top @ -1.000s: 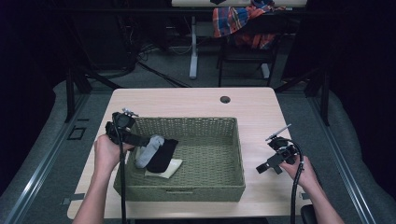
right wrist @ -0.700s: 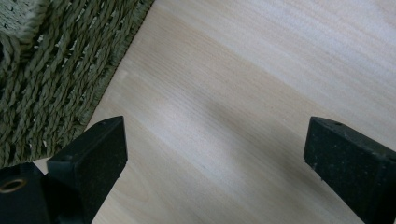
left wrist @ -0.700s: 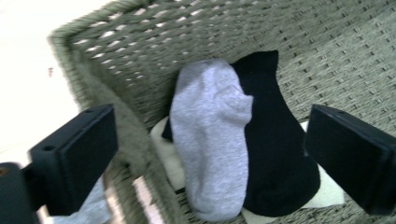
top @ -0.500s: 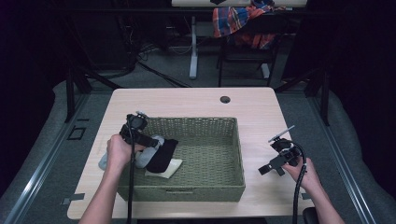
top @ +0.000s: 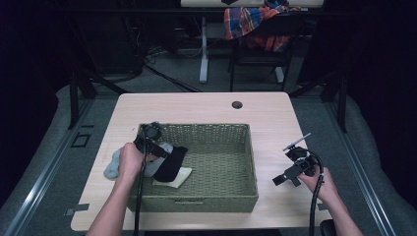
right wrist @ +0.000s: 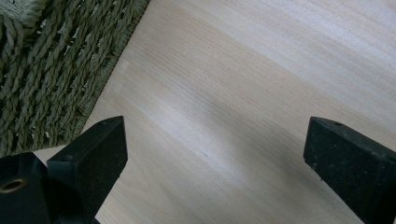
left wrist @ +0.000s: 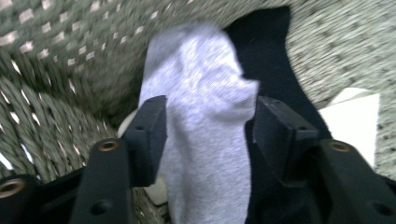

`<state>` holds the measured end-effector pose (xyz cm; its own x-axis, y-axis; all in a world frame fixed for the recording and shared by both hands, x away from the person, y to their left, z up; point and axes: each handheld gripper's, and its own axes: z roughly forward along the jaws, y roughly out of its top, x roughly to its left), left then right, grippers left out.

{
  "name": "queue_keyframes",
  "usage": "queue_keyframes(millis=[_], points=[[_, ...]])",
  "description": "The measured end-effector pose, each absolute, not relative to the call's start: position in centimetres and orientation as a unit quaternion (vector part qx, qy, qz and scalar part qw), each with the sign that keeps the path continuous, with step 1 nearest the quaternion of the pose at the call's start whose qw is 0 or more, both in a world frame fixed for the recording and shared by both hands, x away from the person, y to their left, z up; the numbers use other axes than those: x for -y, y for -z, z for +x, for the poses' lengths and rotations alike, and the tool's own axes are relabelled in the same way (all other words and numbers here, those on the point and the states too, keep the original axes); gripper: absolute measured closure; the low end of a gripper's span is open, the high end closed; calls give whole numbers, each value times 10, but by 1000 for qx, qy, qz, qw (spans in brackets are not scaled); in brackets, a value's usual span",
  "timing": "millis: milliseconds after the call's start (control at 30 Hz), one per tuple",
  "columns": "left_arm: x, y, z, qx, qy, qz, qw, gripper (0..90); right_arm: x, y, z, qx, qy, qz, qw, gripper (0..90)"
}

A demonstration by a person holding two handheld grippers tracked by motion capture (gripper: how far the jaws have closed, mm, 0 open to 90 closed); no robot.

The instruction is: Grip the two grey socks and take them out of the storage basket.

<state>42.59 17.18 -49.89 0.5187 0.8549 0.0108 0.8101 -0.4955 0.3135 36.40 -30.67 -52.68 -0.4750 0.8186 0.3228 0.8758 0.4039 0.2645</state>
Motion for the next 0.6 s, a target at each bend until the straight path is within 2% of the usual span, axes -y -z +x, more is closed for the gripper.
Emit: queue_keyframes(millis=[200,433,600], points=[[-168,504,427,-485,-72,864,111,578,309,524,367,850,181,-489,76,60],[-163,505,423,-464,-74,877,102,821,308,524,366,847,186,-492,78,60],[-161,498,420,-453,-81,880,115,860,309,524,365,843,190,-499,74,60]])
